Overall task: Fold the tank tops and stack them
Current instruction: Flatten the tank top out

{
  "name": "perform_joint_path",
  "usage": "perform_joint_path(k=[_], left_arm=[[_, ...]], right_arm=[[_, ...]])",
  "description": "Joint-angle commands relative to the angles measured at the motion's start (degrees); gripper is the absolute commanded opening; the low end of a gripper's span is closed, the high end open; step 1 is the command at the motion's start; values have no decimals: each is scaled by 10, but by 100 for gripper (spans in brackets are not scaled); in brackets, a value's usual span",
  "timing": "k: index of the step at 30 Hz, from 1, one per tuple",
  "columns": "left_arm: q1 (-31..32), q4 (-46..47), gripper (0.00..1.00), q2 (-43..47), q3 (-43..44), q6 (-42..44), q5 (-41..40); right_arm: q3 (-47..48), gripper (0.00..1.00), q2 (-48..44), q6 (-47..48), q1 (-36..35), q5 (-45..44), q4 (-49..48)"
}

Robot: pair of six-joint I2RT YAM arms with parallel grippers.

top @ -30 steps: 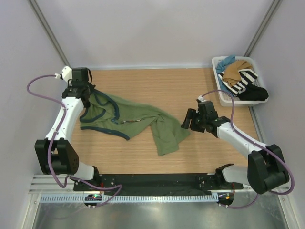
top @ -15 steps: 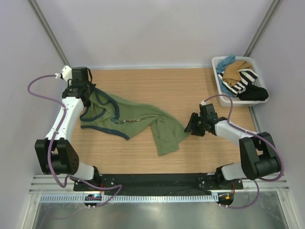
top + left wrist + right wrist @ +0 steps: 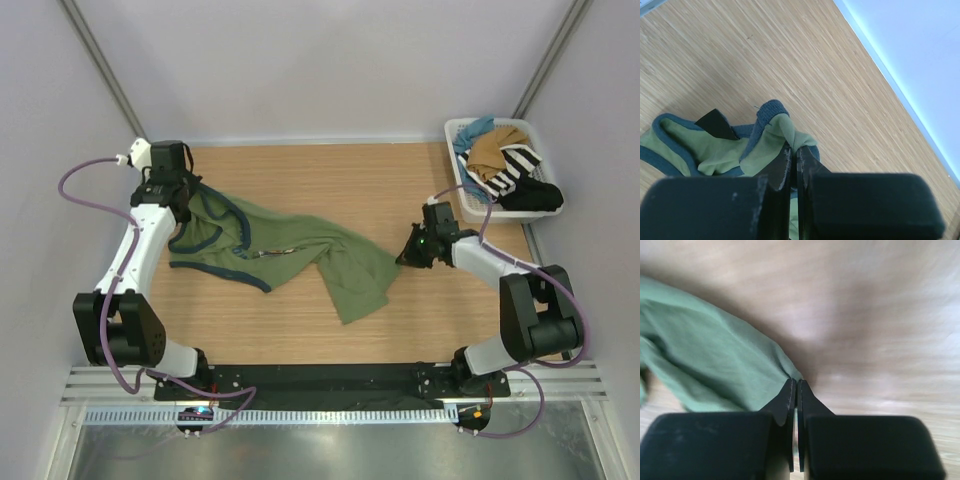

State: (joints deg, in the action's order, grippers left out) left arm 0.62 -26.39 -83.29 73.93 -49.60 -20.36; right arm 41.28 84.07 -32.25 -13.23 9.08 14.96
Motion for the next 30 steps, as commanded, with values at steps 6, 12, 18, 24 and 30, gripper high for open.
perform_joint_path(k=[6, 12, 18, 24, 30], left_arm=[[-4, 5, 0, 37, 24, -15, -13], [-20, -9, 0, 49, 30, -18, -23], [-21, -16, 0, 76, 33, -13, -26], [-21, -45, 0, 129, 53, 11, -35], [-20, -82, 0, 208, 70, 30, -42]], right_arm=[[200, 1, -3, 31, 74, -62, 85], [260, 1, 3, 39, 82, -85, 122], [278, 1, -24, 48, 84, -115, 140], [293, 1, -81, 58, 84, -124, 161], [339, 1, -158, 82, 83, -115, 198]])
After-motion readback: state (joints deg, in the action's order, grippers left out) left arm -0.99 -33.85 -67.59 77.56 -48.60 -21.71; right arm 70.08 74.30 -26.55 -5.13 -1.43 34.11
